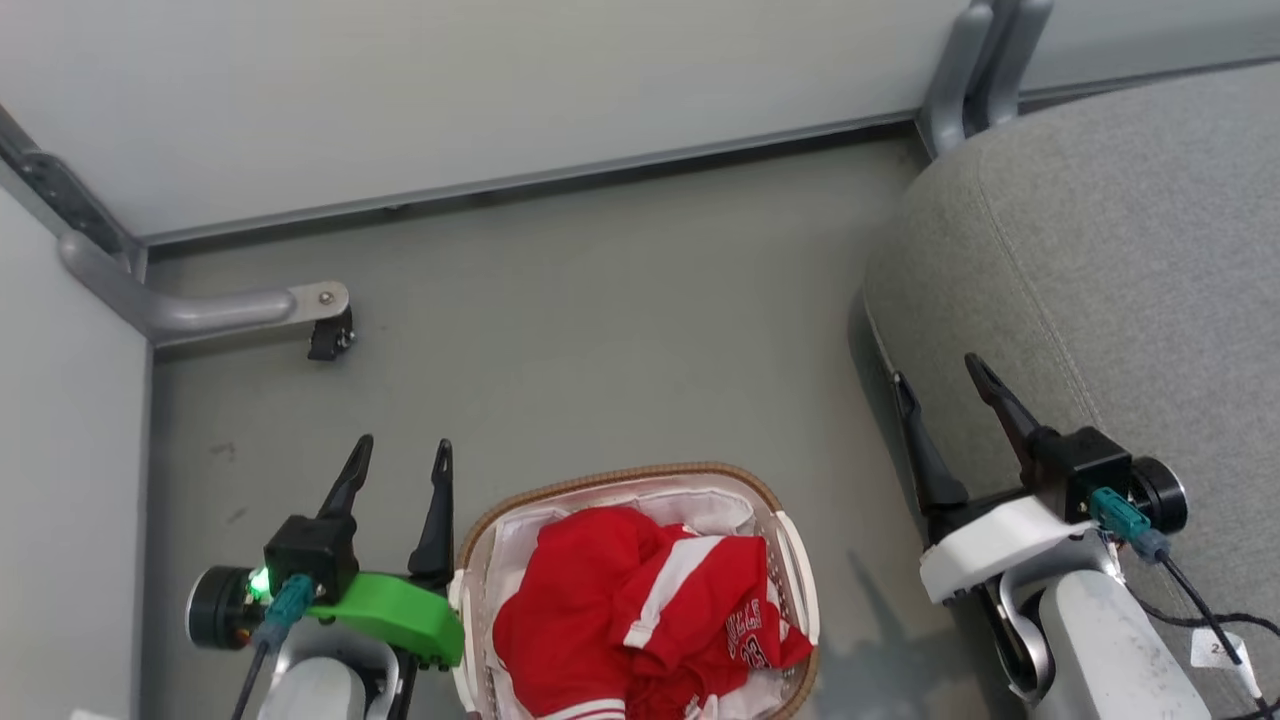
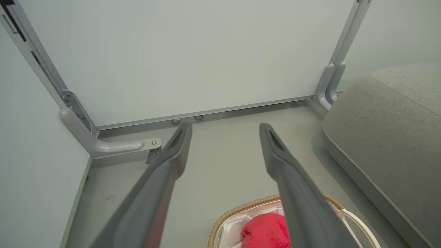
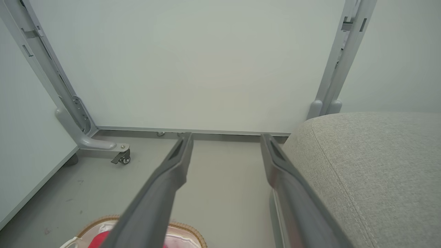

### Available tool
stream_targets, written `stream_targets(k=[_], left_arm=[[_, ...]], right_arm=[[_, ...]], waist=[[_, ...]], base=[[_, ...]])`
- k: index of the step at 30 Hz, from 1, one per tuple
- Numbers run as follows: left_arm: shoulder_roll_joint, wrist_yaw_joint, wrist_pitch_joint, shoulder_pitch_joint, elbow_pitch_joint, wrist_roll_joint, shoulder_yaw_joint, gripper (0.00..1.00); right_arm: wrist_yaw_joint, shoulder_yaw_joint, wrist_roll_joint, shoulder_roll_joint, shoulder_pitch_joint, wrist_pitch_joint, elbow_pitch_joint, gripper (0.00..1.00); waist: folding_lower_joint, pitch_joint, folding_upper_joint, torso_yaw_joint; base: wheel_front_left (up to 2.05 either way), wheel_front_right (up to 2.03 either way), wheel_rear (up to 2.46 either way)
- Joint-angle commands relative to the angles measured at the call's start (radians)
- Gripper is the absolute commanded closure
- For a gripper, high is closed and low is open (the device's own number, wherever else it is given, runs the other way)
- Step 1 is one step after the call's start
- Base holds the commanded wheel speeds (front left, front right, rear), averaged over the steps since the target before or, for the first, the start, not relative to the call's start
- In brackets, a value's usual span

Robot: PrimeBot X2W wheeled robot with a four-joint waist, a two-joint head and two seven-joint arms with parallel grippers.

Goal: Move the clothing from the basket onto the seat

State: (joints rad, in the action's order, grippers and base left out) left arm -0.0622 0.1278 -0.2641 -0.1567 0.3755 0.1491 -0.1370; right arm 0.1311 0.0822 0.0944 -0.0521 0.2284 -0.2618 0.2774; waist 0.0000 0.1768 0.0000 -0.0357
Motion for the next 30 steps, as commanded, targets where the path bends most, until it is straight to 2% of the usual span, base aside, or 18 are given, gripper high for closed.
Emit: stream_targets(k=[1,9,17,22,30], left_arm=[[-0.025,0.004,-0.001,-0.044,0.007,0.012,-0.021,0.00],[-0.100,0.005,0.000,-0.172,0.096,0.048,-0.148,0.00],[-0.160,0.005,0.000,-0.261,0.235,0.105,-0.247,0.00],[-0.193,0.005,0.000,-0.306,0.333,0.150,-0.317,0.00],[-0.242,0.005,0.000,-0.360,0.468,0.284,-0.451,0.00]], right_arm=[[-0.001,0.005,-0.005,-0.001,0.028,-0.005,-0.014,0.00],[-0.001,0.044,0.039,0.000,0.104,-0.005,-0.082,0.00],[-0.001,0.086,0.052,0.001,0.141,-0.005,-0.146,0.00],[-0.001,0.104,0.068,0.001,0.156,-0.005,-0.166,0.00],[-0.001,0.139,0.084,0.000,0.177,-0.005,-0.184,0.00]], waist=[[0.0000,0.153,0.0000,-0.067],[0.0000,0.312,0.0000,-0.145],[0.0000,0.427,0.0000,-0.204],[0.0000,0.480,0.0000,-0.220],[0.0000,0.543,0.0000,-0.237]], base=[[0.00,0.00,0.00],[0.00,0.00,0.00],[0.00,0.00,0.00],[0.00,0.00,0.00],[0.00,0.00,0.00]])
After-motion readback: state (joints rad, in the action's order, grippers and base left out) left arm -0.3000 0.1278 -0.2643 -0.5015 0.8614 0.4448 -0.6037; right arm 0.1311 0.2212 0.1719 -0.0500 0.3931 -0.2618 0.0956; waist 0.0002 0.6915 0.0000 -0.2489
